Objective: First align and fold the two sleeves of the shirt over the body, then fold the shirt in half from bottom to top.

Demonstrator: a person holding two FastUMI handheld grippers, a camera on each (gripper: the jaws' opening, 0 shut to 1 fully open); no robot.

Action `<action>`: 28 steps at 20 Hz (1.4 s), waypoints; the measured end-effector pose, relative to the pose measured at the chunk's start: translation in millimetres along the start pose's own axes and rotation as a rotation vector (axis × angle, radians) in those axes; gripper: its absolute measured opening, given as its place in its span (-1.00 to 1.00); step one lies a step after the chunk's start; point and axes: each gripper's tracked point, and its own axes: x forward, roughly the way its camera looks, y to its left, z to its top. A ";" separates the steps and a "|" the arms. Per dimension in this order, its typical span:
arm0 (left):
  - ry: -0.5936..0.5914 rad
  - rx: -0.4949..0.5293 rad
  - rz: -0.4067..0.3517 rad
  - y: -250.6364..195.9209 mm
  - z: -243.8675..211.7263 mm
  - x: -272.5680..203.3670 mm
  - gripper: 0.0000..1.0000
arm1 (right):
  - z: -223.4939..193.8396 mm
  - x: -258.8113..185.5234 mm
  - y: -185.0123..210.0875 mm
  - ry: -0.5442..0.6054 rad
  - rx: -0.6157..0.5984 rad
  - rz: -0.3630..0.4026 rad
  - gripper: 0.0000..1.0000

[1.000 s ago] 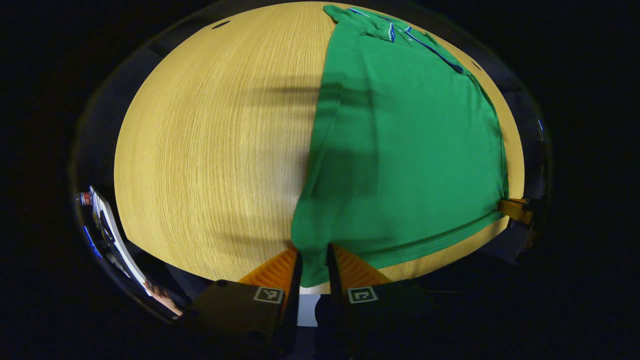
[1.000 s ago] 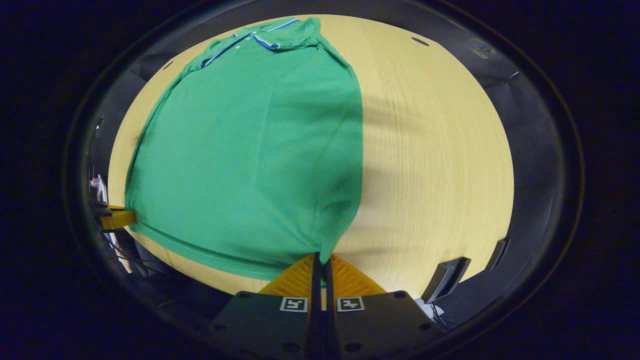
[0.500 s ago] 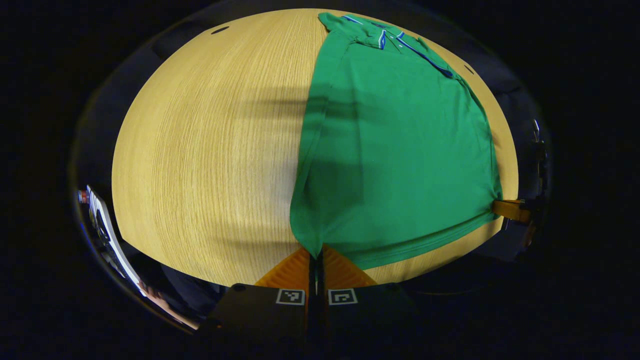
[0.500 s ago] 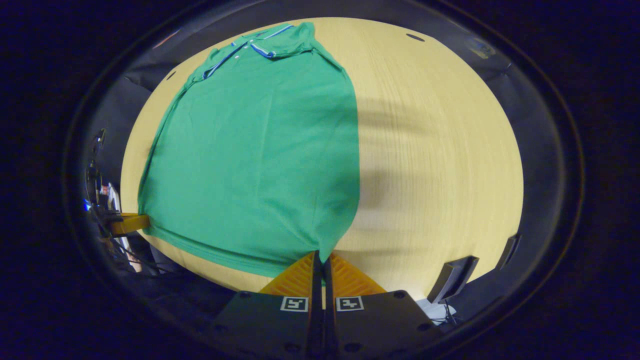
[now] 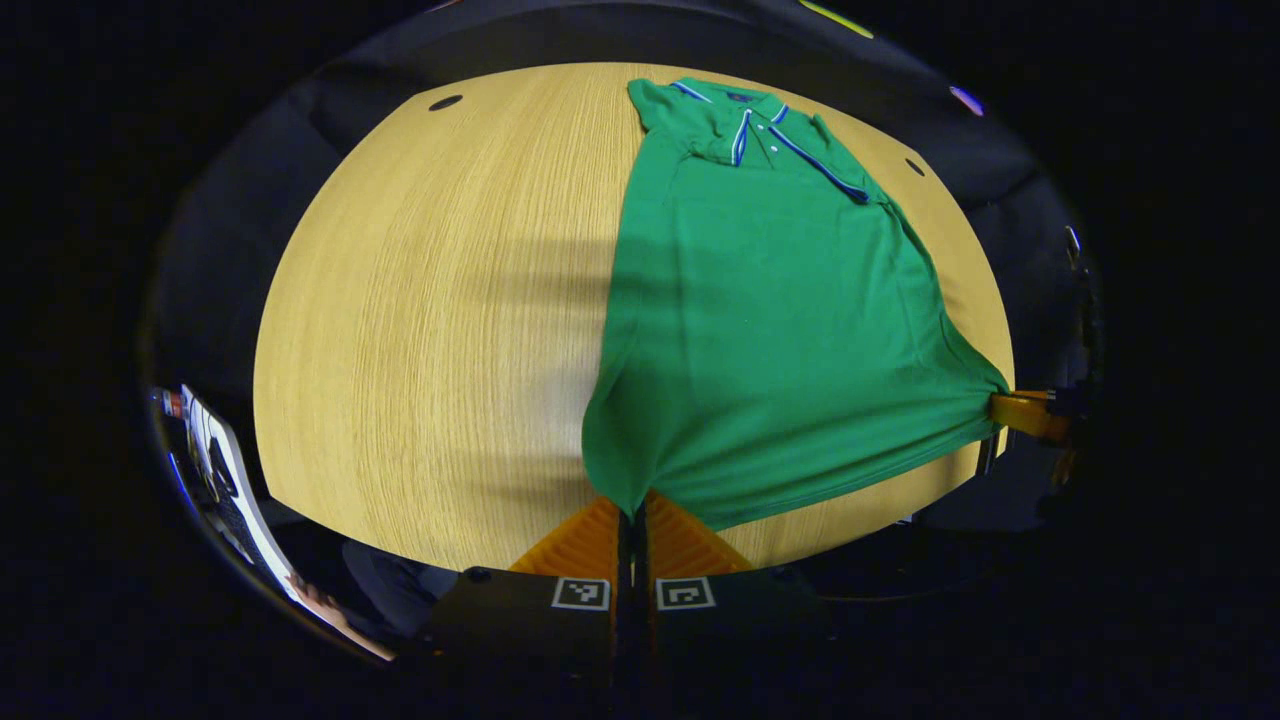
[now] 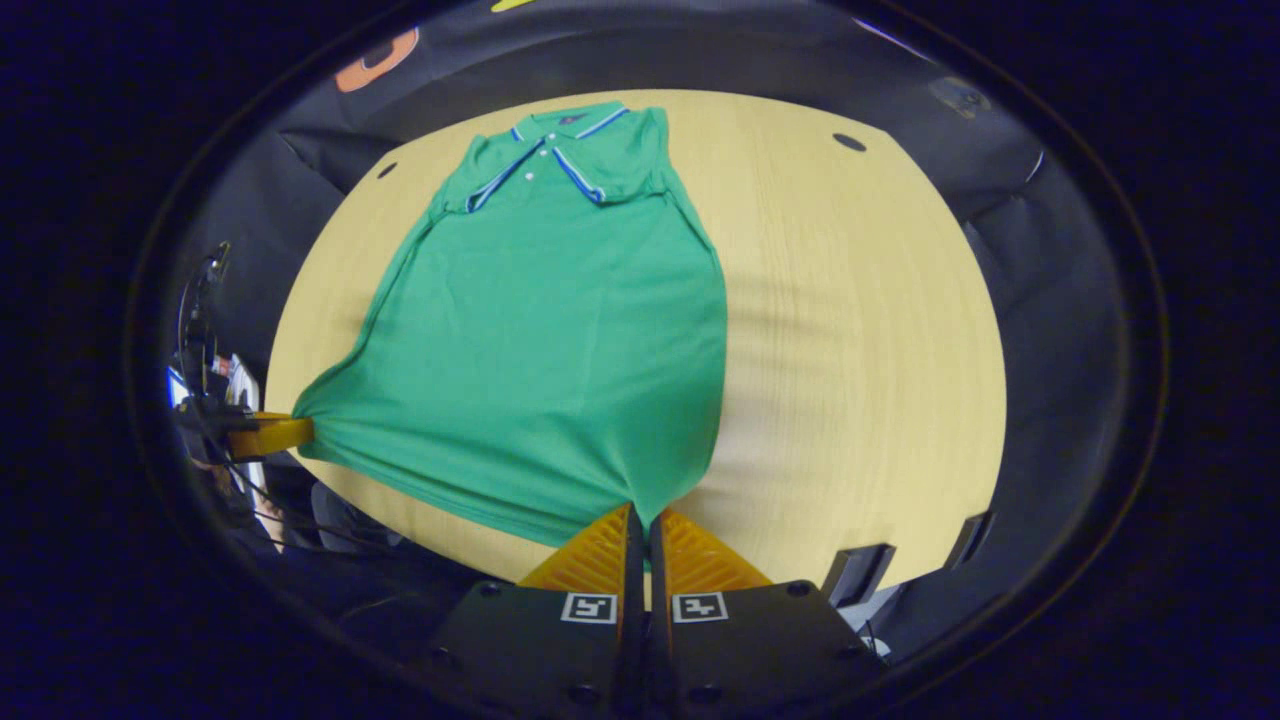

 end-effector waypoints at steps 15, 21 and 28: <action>-0.214 0.082 0.045 1.3 229.5 -48.3 -0.94 | 169.6 -18.5 -4.8 -0.176 -0.018 -0.013 -0.89; -0.250 0.055 0.053 16.2 318.8 -20.4 -0.94 | 239.2 -7.5 -8.5 -0.218 -0.035 -0.034 -0.89; -0.284 0.114 0.136 27.9 376.9 24.2 -0.94 | 325.2 27.3 -8.0 -0.278 -0.045 -0.051 -0.89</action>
